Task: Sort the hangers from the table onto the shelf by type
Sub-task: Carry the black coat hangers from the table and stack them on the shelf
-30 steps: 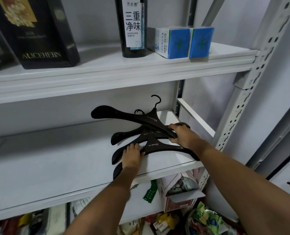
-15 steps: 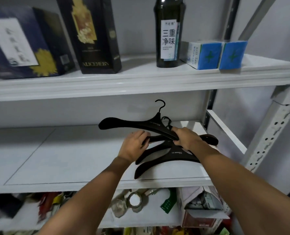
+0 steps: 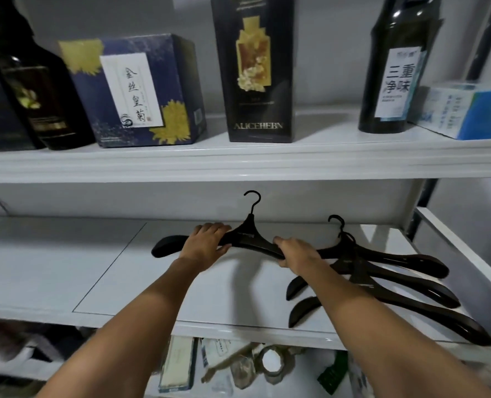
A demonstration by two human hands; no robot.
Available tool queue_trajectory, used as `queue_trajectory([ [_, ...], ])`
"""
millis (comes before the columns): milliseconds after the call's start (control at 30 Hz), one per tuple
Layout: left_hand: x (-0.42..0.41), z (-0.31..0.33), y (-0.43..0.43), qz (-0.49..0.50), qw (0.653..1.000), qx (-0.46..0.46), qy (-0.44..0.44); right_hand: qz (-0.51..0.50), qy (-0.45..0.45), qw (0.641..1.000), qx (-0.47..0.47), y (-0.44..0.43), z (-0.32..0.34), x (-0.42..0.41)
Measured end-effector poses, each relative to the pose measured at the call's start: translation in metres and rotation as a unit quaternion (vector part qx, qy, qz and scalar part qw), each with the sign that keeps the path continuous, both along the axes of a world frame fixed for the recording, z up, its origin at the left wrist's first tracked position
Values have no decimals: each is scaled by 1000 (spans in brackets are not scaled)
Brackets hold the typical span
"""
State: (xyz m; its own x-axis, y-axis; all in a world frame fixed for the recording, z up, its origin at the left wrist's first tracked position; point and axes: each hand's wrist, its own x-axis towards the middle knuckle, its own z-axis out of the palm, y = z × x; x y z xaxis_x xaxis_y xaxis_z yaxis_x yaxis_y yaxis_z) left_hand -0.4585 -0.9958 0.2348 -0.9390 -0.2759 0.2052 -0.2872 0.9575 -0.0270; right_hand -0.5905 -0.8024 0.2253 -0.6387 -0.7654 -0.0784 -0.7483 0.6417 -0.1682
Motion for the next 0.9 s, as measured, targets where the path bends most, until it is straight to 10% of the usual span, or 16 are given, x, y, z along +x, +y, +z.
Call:
queue_trajectory([
  [533,-3,-51,-128,-40,997,59,-37,1,-4,997,71,-132,-63,6],
  [900,-25,-65,-144,-55,993,86,-62,-14,164,973,163,-134,-90,-16],
])
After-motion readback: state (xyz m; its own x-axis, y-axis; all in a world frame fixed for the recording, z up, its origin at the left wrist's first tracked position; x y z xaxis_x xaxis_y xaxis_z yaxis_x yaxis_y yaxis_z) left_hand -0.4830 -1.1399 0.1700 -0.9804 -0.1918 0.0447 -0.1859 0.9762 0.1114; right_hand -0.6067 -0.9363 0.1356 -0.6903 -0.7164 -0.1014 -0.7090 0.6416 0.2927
